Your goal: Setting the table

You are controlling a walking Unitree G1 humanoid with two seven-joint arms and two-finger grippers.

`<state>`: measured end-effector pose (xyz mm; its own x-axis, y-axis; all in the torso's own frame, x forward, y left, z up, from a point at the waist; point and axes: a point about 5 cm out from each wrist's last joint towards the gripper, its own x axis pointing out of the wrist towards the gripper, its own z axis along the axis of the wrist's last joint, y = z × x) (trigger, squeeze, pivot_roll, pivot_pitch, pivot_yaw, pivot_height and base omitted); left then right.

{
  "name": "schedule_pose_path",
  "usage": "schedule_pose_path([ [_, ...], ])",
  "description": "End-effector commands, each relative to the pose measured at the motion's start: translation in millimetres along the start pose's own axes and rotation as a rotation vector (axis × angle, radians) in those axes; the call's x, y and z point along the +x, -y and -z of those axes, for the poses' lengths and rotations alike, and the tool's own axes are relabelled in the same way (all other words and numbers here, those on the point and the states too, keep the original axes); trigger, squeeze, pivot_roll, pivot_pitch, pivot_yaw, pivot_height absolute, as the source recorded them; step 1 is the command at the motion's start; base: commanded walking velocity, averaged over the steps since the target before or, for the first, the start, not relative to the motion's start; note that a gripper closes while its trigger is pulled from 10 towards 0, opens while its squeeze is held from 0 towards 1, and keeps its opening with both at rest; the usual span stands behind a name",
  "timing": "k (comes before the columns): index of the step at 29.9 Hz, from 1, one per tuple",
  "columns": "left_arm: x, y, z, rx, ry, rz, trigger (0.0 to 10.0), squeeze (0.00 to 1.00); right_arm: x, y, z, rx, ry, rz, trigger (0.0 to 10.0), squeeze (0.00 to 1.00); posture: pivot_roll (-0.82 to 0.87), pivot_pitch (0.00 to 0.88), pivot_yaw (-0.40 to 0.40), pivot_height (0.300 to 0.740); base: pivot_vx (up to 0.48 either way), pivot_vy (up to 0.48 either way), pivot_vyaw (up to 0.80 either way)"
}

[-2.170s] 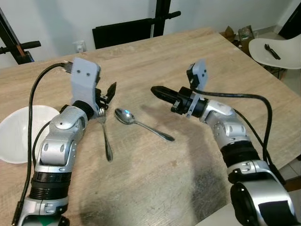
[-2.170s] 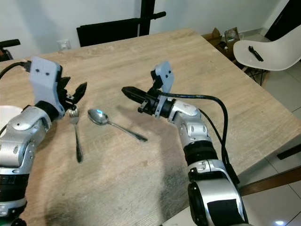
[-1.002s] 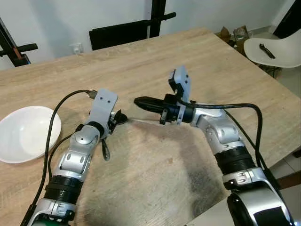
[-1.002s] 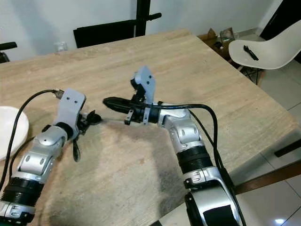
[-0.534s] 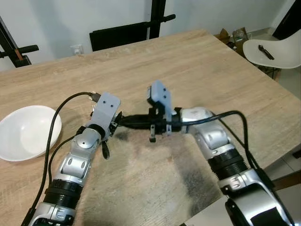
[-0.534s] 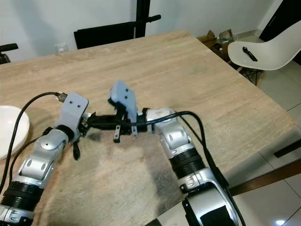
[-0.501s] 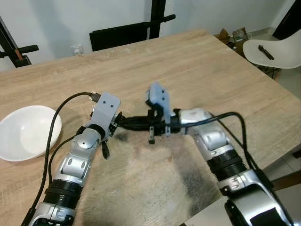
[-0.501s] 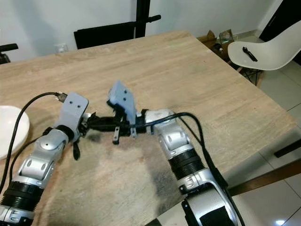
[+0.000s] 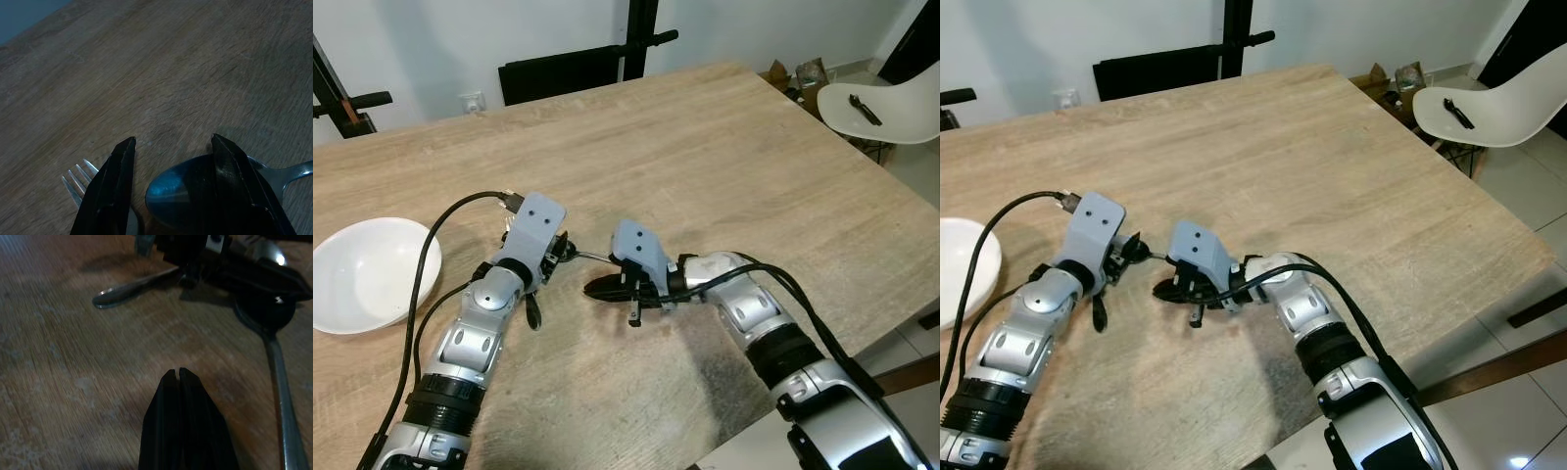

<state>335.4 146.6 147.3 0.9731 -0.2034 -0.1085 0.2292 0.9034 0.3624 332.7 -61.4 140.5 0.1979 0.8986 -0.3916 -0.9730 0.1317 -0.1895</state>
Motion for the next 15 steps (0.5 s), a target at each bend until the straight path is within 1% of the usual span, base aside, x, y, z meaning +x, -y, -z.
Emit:
schedule_pose_path([
  [1, -3.1, 3.0, 7, 0.012, -0.022, 0.01, 10.0, 0.0, 0.2, -0.5, 3, -0.019, -0.029, -0.009, 10.0, 0.0, -0.05, 0.1, -0.018, 0.74, 0.0, 0.0, 0.0],
  [3, -3.5, 4.1, 6, 0.011, -0.017, 0.016, 10.0, 0.0, 0.8, -0.2, 10, -0.014, -0.053, -0.001, 10.0, 0.0, -0.05, 0.1, -0.018, 0.74, 0.0, 0.0, 0.0],
  [7, -3.8, 4.0, 6, 0.009, -0.015, 0.018, 10.0, 0.0, 1.5, -2.0, 15, 0.033, -0.048, -0.019, 10.0, 0.0, -0.05, 0.1, -0.018, 0.74, 0.0, 0.0, 0.0],
  [8, -3.9, 3.9, 6, 0.009, -0.015, 0.017, 10.0, 0.0, 1.7, -2.8, 15, 0.049, -0.039, -0.03, 8.1, 0.0, -0.05, 0.1, -0.018, 0.74, 0.0, 0.0, 0.0],
  [9, -3.9, 4.0, 6, 0.009, -0.014, 0.017, 10.0, 0.0, 1.3, -3.5, 16, 0.061, -0.031, -0.041, 0.0, 0.0, -0.04, 0.099, -0.021, 0.74, 0.0, 0.0, 0.0],
  [15, -4.1, 4.4, 5, 0.009, -0.013, 0.018, 10.0, 0.0, 0.6, -3.3, 14, 0.083, 0.004, -0.062, 0.0, 0.0, -0.04, 0.098, -0.019, 0.74, 0.0, 0.0, 0.0],
])
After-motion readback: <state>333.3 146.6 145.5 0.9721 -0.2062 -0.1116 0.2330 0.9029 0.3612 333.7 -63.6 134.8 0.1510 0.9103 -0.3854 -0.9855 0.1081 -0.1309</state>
